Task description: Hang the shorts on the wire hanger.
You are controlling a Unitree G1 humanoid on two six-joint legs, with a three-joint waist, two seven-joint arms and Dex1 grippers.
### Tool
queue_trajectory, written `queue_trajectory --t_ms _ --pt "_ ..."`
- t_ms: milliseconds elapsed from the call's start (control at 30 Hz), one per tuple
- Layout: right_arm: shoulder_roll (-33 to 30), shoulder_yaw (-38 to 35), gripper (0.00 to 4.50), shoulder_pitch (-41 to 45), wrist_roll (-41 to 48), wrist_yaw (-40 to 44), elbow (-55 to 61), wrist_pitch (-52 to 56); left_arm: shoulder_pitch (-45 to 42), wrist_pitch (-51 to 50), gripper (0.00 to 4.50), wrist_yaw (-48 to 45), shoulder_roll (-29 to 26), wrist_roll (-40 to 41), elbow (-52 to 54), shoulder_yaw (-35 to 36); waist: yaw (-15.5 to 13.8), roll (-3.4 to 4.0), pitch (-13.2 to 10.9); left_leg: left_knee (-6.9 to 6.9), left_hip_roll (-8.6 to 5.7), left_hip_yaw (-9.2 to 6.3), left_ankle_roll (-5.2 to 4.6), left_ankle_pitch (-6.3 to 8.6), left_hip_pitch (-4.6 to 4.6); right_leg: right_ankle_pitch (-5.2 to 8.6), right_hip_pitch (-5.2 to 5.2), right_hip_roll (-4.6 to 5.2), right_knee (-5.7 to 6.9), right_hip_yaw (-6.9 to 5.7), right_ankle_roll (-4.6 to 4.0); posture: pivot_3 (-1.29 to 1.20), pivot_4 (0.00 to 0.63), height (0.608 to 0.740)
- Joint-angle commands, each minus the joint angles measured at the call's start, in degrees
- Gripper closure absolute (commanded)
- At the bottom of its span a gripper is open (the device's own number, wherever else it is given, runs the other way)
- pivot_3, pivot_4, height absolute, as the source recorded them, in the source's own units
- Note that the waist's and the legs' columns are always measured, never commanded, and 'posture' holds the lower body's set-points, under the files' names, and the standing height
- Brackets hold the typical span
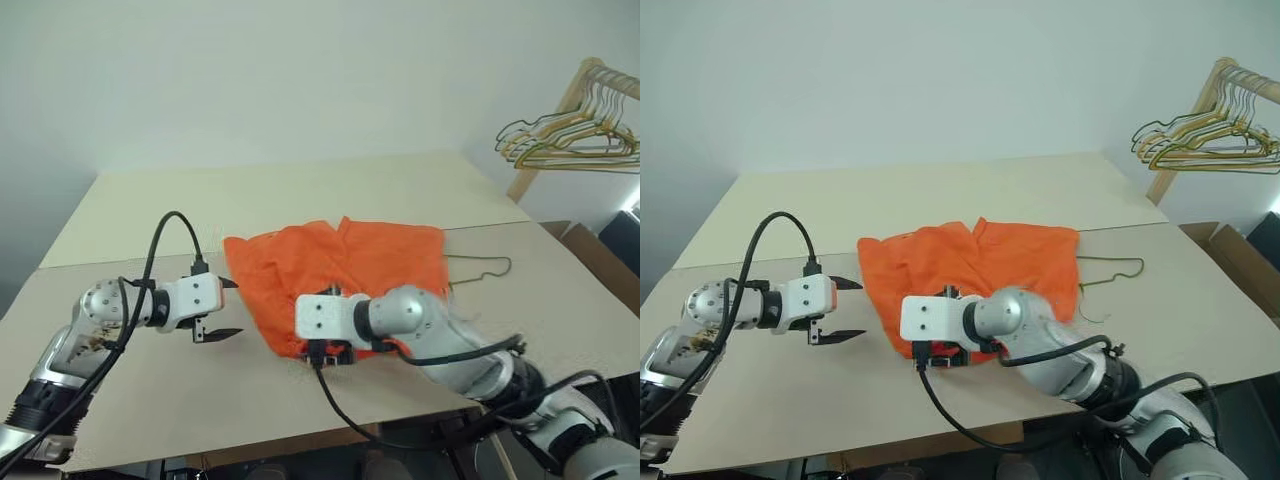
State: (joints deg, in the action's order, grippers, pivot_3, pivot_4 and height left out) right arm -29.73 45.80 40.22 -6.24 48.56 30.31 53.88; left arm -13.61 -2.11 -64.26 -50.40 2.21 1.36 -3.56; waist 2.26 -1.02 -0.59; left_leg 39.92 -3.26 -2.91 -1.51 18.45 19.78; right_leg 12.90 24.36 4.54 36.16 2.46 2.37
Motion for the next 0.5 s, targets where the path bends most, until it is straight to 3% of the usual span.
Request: queue_trajectory --t_ms 33,300,400,500 --pt "1.62 5.18 0.0 3.08 -4.51 -1.22 -1.85 -1.12 1.28 0.86 0.05 1.38 -0.68 0.25 1.67 1.45 0.1 0.0 0.0 0.0 -0.01 0.0 0.0 0.0 0.01 0.0 0.0 0.0 -0.01 -0.01 0.0 -0.02 0.0 0.74" --pt "3.99 12.04 0.0 3.7 -9.26 -1.37 -4.95 -2.16 2.79 0.4 0.05 3.48 0.08 -0.71 3.06 0.36 0.14 0.01 0.0 0.0 0.03 -0.03 0.06 -0.03 -0.01 0.0 -0.01 -0.06 0.05 -0.03 -0.01 -0.01 0.0 0.74" --pt "4.67 13.01 0.63 3.51 -11.54 -2.34 -7.09 -2.01 2.97 0.36 0.0 3.94 0.12 -0.89 2.98 0.25 0.18 0.02 0.0 -0.02 0.03 -0.03 0.08 -0.04 -0.05 0.0 0.0 -0.08 0.07 -0.04 -0.01 -0.01 0.0 0.74" --pt "4.61 13.79 1.64 3.08 -13.86 -2.69 -9.06 -3.03 3.09 0.78 0.0 4.19 0.0 -1.38 2.47 0.15 0.25 0.02 0.0 -0.05 0.03 -0.02 0.09 -0.05 -0.05 0.0 0.02 -0.08 0.07 -0.04 -0.01 -0.02 0.0 0.74"
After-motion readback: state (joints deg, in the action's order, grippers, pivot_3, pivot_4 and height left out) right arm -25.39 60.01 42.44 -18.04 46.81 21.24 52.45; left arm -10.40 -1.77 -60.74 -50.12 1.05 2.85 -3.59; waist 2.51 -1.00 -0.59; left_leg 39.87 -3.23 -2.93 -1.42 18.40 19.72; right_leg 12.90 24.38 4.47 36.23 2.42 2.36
